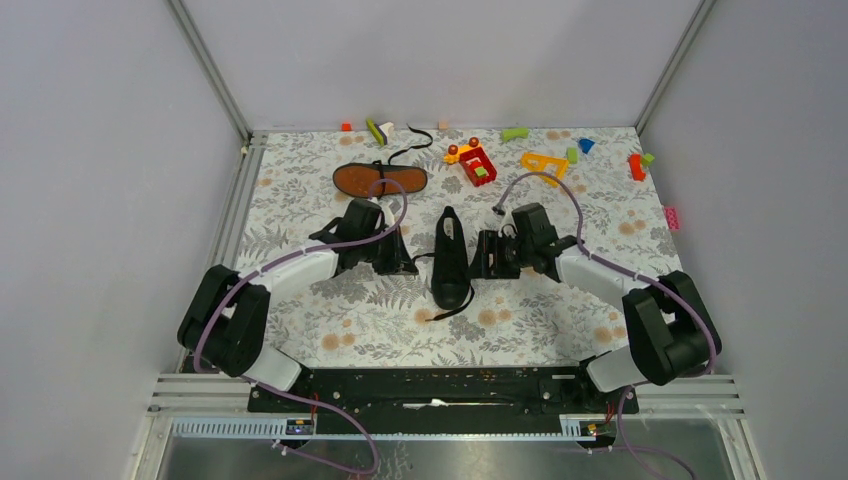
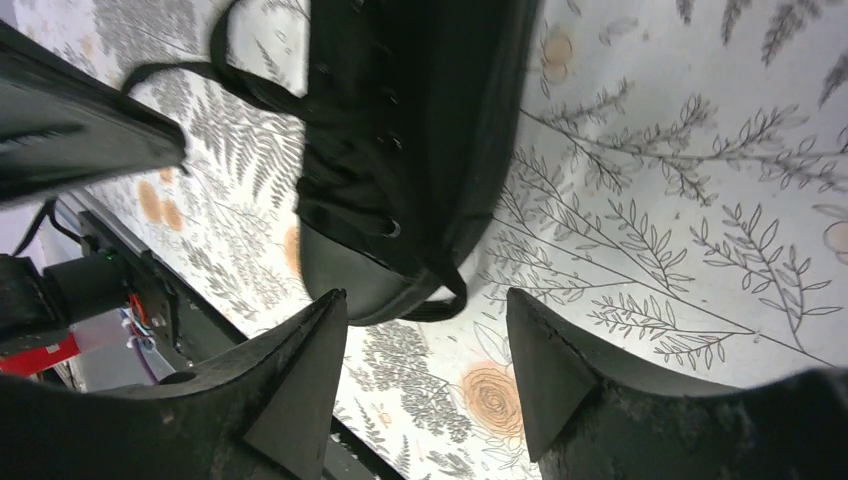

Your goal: Tie the shoes

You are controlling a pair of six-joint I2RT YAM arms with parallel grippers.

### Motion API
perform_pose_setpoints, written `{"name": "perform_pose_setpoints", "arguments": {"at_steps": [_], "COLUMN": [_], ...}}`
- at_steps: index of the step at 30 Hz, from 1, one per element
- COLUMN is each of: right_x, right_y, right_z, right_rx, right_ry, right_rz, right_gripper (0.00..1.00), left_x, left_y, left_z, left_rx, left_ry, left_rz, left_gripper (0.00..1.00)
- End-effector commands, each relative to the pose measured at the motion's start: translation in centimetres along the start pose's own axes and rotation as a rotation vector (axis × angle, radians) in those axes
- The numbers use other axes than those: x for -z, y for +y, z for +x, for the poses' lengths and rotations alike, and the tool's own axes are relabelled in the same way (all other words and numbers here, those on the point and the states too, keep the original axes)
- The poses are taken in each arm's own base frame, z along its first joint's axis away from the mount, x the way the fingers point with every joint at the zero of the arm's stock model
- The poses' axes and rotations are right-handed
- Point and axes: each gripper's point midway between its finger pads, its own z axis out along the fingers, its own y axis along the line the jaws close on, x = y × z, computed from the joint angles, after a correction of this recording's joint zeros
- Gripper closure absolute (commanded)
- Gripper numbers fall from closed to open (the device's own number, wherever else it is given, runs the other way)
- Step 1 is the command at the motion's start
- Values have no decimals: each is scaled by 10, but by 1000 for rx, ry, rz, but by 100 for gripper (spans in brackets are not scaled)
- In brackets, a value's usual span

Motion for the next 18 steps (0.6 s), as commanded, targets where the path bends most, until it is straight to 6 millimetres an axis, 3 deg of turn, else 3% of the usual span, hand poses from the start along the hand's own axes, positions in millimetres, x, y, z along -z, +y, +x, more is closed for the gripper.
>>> {"name": "perform_pose_setpoints", "arguments": {"at_steps": [1,8,13,18], "right_x": [-8,-30,-42,-43], "right_y": [11,6,3,0], "right_z": [-14,-2,7,14], "right_rx": [50,53,65,55], "right_ry": [-114,-84,-51,-27], "right_rz": [-101,-101,-81,-70], "right_gripper": [33,33,41,65], "left_x": [11,10,10,10], "left_y": [3,3,3,5], "left_z": [-8,-6,-6,-4], "left_rx": [-2,1,0,2], "left_ry": [-60,-54,-47,-41], "left_rz": [-11,-5,-7,-16], "left_gripper": [100,100,100,100]}}
